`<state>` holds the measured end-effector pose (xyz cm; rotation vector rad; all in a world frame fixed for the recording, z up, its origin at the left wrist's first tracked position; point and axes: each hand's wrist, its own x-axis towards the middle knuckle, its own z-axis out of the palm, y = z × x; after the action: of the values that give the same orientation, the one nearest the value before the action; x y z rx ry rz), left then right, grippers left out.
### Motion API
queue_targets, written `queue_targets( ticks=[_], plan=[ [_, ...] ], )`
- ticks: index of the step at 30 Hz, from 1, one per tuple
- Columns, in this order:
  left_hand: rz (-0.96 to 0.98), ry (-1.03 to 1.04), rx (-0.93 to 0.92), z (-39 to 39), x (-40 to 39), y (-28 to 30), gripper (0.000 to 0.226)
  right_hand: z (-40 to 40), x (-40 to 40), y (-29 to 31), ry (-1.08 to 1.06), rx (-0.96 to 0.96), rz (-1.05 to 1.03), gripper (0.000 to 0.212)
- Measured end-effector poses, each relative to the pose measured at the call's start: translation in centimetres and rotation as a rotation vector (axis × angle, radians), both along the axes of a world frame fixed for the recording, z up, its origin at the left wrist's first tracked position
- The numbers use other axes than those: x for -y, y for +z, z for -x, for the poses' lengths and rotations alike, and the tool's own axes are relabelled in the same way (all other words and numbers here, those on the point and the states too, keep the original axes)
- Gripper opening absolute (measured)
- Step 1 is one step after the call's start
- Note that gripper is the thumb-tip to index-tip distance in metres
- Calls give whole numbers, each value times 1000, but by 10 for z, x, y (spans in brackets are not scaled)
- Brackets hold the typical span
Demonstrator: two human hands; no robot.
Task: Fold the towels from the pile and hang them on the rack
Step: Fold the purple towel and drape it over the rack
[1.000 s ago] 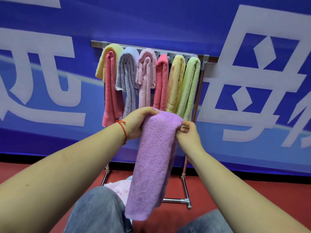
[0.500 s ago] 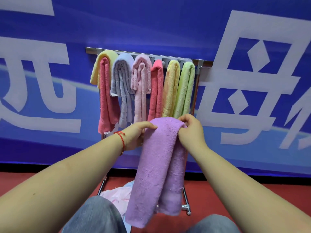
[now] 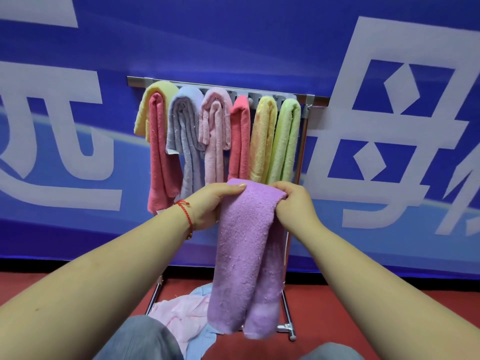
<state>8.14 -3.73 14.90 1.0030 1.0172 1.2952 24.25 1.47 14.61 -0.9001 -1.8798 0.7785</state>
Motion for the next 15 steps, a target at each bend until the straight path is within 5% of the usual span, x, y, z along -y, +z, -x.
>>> queue_targets(
  ticks=[7,10,15],
  plan=[
    [-62,10,-28,-11,1,5,15,7,-1,-41,184,-105,623,24],
    [-79,34,-51,-13,4,10,16,8,8,-59,198,-143,745,14],
    [-125,106,-57,-9,13,19,17,9,26,-80,266,-214,880,29]
  ],
)
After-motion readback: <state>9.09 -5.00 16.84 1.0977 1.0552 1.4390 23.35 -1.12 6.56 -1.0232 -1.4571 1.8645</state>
